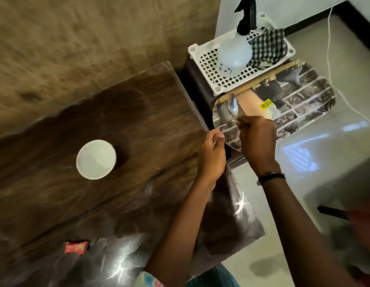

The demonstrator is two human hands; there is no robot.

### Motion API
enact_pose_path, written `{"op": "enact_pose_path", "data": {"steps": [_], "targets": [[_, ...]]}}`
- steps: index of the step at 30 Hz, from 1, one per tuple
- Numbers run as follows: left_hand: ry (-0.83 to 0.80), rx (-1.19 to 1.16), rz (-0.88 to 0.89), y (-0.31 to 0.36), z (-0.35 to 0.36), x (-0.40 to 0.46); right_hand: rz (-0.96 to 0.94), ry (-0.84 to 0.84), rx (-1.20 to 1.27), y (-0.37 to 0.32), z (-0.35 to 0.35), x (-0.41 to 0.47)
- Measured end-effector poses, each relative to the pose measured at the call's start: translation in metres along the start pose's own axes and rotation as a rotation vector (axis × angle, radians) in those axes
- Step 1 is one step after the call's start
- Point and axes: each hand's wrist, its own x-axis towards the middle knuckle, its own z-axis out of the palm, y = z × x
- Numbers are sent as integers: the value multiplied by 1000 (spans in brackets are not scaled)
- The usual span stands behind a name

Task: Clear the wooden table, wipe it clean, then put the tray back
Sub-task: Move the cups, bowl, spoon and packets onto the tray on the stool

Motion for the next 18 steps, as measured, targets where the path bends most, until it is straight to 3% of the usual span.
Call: {"op": "enact_pose_path", "data": {"steps": [7,18], "targets": [[38,71,-22,4,28,25,52,-113,-150,12,26,39],[70,98,-18,8,27,26,20,-99,-216,17,35,36]]}}
